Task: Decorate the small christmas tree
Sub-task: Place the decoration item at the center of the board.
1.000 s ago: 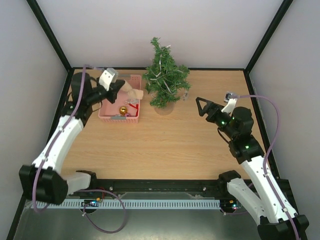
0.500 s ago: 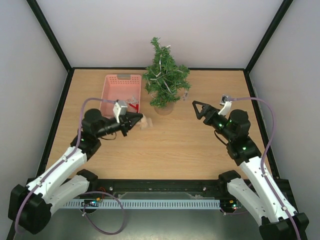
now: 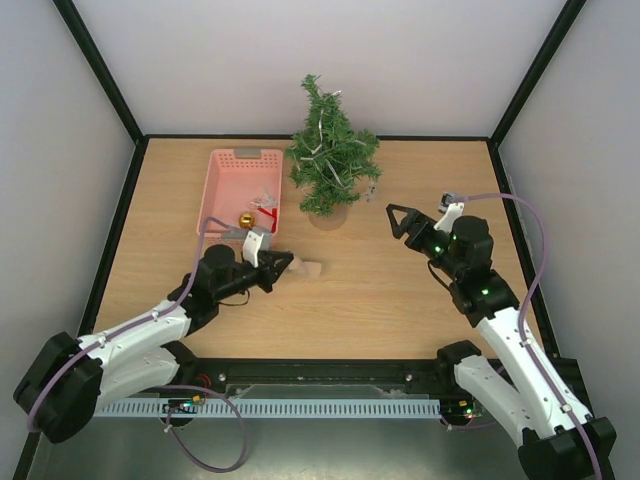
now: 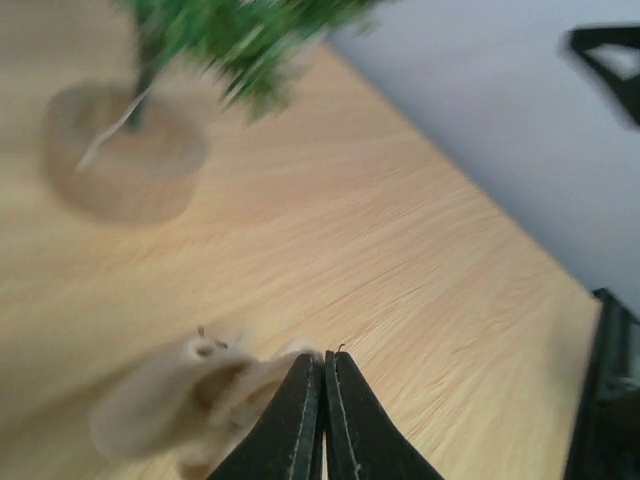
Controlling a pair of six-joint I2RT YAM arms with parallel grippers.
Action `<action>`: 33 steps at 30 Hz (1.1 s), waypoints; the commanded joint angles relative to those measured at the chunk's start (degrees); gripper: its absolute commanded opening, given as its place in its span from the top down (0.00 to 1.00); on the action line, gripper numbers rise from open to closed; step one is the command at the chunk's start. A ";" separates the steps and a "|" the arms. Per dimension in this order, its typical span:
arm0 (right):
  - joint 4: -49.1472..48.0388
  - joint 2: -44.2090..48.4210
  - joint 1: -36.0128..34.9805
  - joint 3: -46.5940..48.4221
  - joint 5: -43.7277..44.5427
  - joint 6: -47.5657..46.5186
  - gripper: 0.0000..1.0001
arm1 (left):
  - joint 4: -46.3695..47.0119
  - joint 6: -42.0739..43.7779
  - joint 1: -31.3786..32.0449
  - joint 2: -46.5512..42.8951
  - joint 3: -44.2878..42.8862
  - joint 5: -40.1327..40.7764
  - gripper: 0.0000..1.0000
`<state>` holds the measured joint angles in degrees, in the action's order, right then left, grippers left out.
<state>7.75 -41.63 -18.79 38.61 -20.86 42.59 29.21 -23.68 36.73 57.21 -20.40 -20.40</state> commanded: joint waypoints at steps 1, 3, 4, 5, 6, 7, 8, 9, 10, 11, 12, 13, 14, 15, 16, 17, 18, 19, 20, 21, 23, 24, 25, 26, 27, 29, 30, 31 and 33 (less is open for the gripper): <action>1.21 -0.89 -0.20 0.92 1.77 -1.43 0.17 | -9.45 -2.83 0.27 -0.87 4.12 10.33 0.95; 1.64 -1.79 -0.20 1.22 1.82 -2.14 0.17 | -13.43 -3.86 0.28 -1.17 4.78 12.41 0.92; 2.09 -2.25 -0.20 1.47 2.10 -2.64 0.17 | -15.22 -3.91 0.27 -1.28 4.90 12.70 0.91; 2.84 -2.61 -0.24 1.59 2.42 -3.06 0.17 | -16.72 -3.91 0.27 -1.53 5.05 12.87 0.91; 3.34 -2.93 -0.20 1.71 2.70 -3.39 0.17 | -18.42 -4.01 0.27 -1.82 5.09 13.23 0.90; 3.48 -3.15 -0.20 1.66 2.75 -3.62 0.17 | -19.59 -4.27 0.27 -2.22 5.17 13.90 0.90; 3.39 -3.27 -0.20 1.50 2.57 -3.57 0.17 | -20.56 -4.39 0.27 -2.78 5.13 14.57 0.89; 3.08 -3.28 -0.22 1.20 2.31 -3.09 0.18 | -21.40 -4.66 0.27 -3.26 5.11 15.32 0.89; 2.55 -3.29 -0.27 0.80 1.93 -2.51 0.18 | -22.04 -4.81 0.28 -3.67 5.11 16.24 0.89; 1.81 -3.24 -0.51 0.27 1.62 -1.85 0.19 | -22.59 -4.94 0.24 -3.97 5.13 16.84 0.88; 1.02 -3.20 -1.02 -0.47 1.60 -1.32 0.20 | -23.45 -5.31 0.19 -4.14 4.98 17.82 0.87; 0.50 -3.34 -1.82 -1.00 2.16 -0.92 0.20 | -24.59 -5.98 0.20 -4.15 4.32 19.22 0.86; 0.11 -3.55 -2.76 -1.46 3.14 -0.48 0.20 | -26.03 -6.82 0.17 -3.94 3.40 20.48 0.83; -0.36 -3.81 -4.14 -1.93 4.27 -0.10 0.21 | -27.34 -7.43 0.18 -3.65 2.41 21.60 0.78; -0.89 -4.41 -5.51 -2.41 5.29 0.14 0.21 | -28.45 -7.85 0.18 -3.42 1.47 22.11 0.71; -1.65 -5.04 -7.27 -2.89 6.19 0.51 0.21 | -29.26 -8.24 0.18 -3.11 0.60 22.34 0.67; -2.46 -5.79 -9.14 -3.25 7.44 0.75 0.21 | -29.99 -9.06 0.17 -3.01 -0.10 22.61 0.62; -3.60 -6.69 -10.98 -3.63 8.44 0.89 0.21 | -30.63 -10.00 0.11 -2.98 -0.76 22.82 0.60; -4.65 -7.50 -13.13 -3.97 9.59 0.91 0.22 | -31.27 -10.95 -0.09 -3.06 -1.35 22.61 0.58; -6.55 -8.48 -15.22 -4.36 10.89 0.64 0.22 | -31.89 -11.87 -0.27 -3.29 -1.96 22.18 0.55; -10.00 -10.44 -19.31 -5.26 13.09 -1.46 0.21 | -33.34 -13.23 -0.62 -4.15 -3.41 21.11 0.51; -11.39 -11.64 -21.72 -5.50 14.06 -2.63 0.21 | -34.32 -13.76 -0.74 -4.82 -4.16 20.73 0.50; -12.50 -12.88 -23.32 -5.56 14.99 -3.95 0.20 | -35.10 -14.07 -0.77 -5.73 -4.83 20.60 0.49; -13.44 -14.42 -24.86 -5.51 15.87 -5.03 0.20 | -35.86 -14.17 -0.85 -6.81 -5.50 20.69 0.49; -14.47 -16.04 -26.43 -5.33 16.58 -5.81 0.20 | -36.60 -14.11 -0.96 -8.23 -6.05 20.91 0.47; -16.66 -19.48 -29.71 -4.79 17.83 -8.52 0.22 | -38.26 -13.44 -1.21 -11.21 -7.02 21.69 0.41; -18.04 -22.05 -31.31 -4.51 18.28 -9.51 0.24 | -39.20 -12.96 -1.34 -12.88 -7.45 22.60 0.40; -19.50 -23.38 -32.83 -4.05 18.63 -10.37 0.27 | -40.37 -12.39 -1.35 -14.37 -8.05 23.22 0.40; -22.12 -28.10 -35.77 -2.61 19.08 -12.87 0.32 | -42.79 -11.54 -1.40 -17.77 -9.06 26.77 0.39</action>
<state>-6.33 -63.66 -49.89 33.69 -5.67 35.81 -7.60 -36.40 35.77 44.80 -26.46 1.28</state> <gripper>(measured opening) 0.720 0.604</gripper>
